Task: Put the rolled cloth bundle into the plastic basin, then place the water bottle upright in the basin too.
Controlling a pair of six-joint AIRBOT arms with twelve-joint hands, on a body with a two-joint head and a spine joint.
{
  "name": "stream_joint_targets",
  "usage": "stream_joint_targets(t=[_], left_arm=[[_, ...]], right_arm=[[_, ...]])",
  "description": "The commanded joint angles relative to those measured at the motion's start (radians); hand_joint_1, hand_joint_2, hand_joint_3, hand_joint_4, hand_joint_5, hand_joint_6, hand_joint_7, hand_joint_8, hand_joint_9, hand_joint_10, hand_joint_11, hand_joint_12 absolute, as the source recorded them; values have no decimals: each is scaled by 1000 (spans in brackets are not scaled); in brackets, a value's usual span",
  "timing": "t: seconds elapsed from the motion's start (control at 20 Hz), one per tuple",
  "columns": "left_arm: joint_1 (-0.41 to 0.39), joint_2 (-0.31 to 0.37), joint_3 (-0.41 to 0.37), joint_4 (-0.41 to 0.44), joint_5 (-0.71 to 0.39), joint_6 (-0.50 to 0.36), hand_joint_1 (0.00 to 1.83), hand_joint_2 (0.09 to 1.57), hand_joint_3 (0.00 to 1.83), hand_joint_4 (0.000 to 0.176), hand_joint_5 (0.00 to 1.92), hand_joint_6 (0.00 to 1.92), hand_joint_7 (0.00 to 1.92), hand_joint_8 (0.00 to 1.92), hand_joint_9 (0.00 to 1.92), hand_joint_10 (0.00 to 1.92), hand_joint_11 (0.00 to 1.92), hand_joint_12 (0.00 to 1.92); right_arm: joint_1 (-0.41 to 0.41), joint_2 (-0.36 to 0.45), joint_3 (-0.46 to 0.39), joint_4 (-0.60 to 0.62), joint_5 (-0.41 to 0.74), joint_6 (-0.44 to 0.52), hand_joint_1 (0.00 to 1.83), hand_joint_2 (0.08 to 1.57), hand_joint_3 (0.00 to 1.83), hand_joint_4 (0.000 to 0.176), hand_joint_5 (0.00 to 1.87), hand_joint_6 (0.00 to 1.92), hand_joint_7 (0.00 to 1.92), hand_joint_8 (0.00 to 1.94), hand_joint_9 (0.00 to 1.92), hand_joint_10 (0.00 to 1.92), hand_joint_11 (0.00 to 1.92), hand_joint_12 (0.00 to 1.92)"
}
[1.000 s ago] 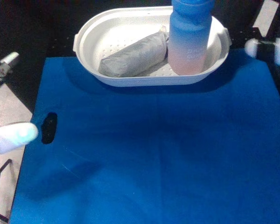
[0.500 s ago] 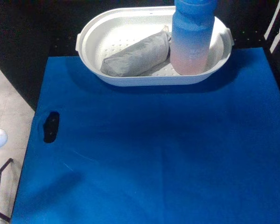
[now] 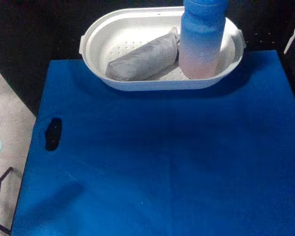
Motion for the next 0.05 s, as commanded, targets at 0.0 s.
stream_joint_targets(t=[0.0], left_arm=[[1,-3,1,-2,-128,-4,383,961,0,176,0,0,23,7,0,0,11,4]], right_arm=[[8,9,5,9,129,8,785,1182,4,99,48,0,114,3,53,4,1,0]])
